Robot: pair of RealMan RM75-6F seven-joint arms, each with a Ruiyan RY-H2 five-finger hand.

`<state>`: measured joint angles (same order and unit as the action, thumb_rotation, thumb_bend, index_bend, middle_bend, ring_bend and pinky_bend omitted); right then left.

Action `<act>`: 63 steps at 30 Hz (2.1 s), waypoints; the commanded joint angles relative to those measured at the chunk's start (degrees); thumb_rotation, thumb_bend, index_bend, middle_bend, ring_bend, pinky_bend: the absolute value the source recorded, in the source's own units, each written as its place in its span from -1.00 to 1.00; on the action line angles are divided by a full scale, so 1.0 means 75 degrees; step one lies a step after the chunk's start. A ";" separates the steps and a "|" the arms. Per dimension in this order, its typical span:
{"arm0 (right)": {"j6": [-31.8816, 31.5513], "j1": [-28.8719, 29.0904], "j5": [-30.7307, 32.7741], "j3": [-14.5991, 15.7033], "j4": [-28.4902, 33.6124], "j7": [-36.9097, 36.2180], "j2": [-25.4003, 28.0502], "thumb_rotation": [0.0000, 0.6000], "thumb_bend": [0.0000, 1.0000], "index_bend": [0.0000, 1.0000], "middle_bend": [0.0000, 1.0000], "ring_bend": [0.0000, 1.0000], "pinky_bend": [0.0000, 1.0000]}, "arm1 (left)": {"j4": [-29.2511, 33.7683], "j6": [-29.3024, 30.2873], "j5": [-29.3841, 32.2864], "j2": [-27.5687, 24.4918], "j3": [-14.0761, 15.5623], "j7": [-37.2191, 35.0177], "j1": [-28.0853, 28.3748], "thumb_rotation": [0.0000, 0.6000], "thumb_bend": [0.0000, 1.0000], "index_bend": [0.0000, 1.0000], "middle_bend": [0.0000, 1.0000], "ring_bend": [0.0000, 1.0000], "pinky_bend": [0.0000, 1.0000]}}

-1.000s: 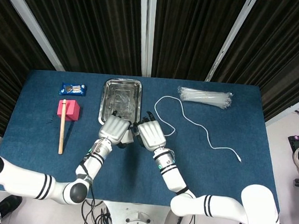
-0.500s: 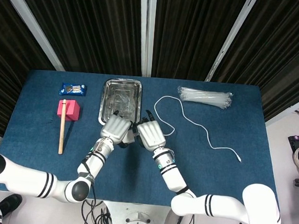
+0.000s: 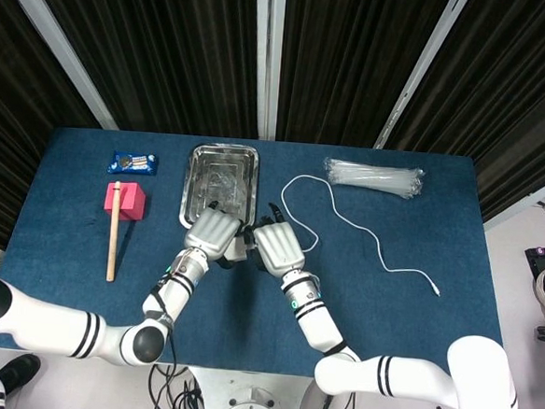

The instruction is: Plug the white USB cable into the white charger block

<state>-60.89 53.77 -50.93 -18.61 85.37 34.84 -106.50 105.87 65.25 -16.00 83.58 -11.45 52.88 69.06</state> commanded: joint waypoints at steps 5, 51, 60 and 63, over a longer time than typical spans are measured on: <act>0.0072 -0.0034 0.0079 0.0010 0.0115 -0.0144 0.0114 1.00 -0.34 -0.10 -0.07 -0.46 -1.00 | -0.0038 -0.0040 -0.0004 0.0003 0.0042 -0.0062 0.0022 0.73 -0.49 -0.02 0.00 -0.29 -0.67; -0.0144 -0.0061 0.0150 0.0125 0.0278 -0.0249 0.0250 1.00 -0.21 0.11 -0.09 -0.47 -1.00 | 0.0231 0.0262 -0.0114 -0.0029 0.0156 -0.0004 0.0143 0.74 -0.49 -0.02 0.00 -0.29 -0.67; -0.0180 -0.0059 0.0141 0.0136 0.0243 -0.0277 0.0164 1.00 -0.21 0.12 -0.09 -0.47 -1.00 | 0.0213 0.0225 -0.0129 -0.0028 0.0165 -0.0057 0.0129 0.74 -0.49 -0.02 0.00 -0.29 -0.67; -0.0184 -0.0077 0.0145 0.0147 0.0250 -0.0287 0.0178 1.00 -0.22 0.11 -0.10 -0.47 -1.00 | 0.0209 0.0212 -0.0138 -0.0044 0.0174 -0.0095 0.0106 0.74 -0.49 -0.02 0.00 -0.29 -0.67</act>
<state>-62.27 53.21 -49.85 -17.52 87.23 32.71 -105.18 107.46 66.85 -17.02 83.26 -10.16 52.19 69.88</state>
